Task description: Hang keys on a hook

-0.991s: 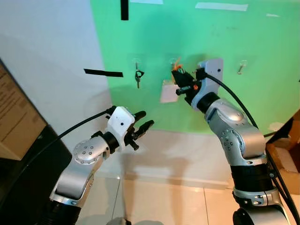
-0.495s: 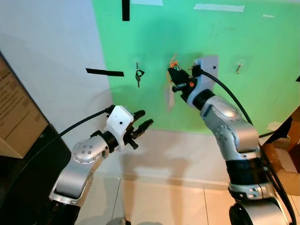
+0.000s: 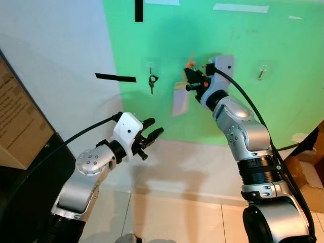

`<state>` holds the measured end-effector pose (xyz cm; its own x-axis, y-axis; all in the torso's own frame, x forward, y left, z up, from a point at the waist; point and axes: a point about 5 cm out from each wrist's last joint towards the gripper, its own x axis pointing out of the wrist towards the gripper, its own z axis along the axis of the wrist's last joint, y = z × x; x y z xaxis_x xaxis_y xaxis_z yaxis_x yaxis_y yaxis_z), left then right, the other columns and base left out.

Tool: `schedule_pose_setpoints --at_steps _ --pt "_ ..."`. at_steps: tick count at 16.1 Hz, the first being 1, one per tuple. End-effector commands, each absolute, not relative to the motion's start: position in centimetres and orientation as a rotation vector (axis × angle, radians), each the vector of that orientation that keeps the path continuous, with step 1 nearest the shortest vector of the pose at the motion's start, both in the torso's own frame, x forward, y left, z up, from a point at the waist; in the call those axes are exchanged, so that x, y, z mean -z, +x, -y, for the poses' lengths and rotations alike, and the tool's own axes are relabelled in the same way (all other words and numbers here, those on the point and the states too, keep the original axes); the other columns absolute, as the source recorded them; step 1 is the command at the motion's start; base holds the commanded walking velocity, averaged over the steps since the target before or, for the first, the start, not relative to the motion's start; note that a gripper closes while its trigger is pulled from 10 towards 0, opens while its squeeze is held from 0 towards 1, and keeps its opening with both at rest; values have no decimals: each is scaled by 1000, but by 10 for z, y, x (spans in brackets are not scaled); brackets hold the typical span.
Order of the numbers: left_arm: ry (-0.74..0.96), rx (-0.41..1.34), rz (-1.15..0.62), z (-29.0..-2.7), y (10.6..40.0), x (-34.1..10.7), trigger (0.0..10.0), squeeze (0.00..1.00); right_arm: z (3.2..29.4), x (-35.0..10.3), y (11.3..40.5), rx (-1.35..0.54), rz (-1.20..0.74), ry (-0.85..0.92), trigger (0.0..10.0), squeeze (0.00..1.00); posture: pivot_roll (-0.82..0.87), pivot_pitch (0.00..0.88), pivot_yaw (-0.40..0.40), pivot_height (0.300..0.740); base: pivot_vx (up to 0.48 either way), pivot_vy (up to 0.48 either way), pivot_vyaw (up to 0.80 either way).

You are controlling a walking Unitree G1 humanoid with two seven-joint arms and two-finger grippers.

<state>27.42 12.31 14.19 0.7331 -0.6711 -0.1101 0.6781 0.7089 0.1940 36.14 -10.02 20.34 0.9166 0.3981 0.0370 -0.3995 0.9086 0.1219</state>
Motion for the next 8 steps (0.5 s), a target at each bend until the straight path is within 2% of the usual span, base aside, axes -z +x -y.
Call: schedule_pose_setpoints --at_steps 1,8 --pt "226 744 -24 -126 274 -146 10000 0 105 -211 365 -389 45 127 10000 0 -16 0 42 740 0 0 0" --pt "228 754 -29 -125 275 -146 10000 0 116 -200 373 -311 6 109 10000 0 -16 0 50 740 0 0 0"
